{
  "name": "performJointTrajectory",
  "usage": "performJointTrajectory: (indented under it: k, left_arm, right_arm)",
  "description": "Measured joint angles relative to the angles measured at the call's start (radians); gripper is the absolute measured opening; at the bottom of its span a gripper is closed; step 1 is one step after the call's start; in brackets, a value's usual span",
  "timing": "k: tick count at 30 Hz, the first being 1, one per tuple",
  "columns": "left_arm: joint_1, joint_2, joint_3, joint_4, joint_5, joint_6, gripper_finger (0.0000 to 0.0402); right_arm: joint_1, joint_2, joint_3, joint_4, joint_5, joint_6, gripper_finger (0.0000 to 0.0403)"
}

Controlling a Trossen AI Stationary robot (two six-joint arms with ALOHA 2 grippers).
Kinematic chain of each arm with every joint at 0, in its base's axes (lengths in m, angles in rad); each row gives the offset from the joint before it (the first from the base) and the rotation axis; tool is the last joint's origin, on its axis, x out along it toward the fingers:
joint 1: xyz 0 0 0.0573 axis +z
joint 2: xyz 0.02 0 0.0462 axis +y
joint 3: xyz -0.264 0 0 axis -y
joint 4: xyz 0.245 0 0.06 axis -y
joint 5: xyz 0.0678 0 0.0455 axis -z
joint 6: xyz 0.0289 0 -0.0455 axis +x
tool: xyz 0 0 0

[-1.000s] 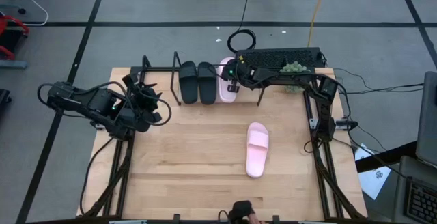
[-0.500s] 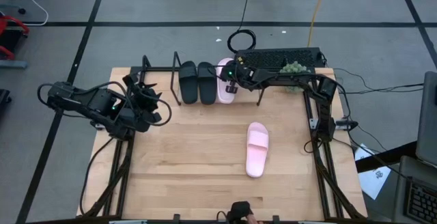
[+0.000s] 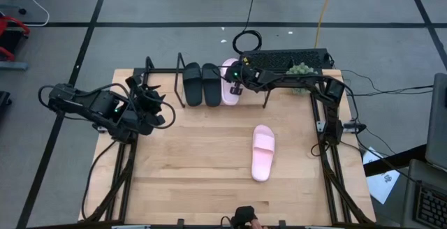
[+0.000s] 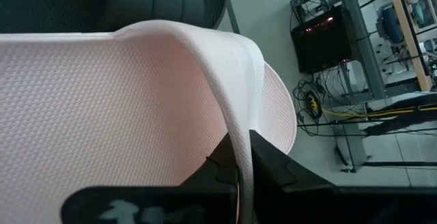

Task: Pick and place slides into the shelf
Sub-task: Put the left white slide on the shelf

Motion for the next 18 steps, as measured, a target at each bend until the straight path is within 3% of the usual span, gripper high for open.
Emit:
performJointTrajectory:
  k: [18]
  left_arm:
    - [0.0, 0.0, 0.0, 0.0, 0.0, 0.002, 0.017]
  right_arm:
    - [0.008, 0.024, 0.001, -0.023, 0.025, -0.033, 0.0004]
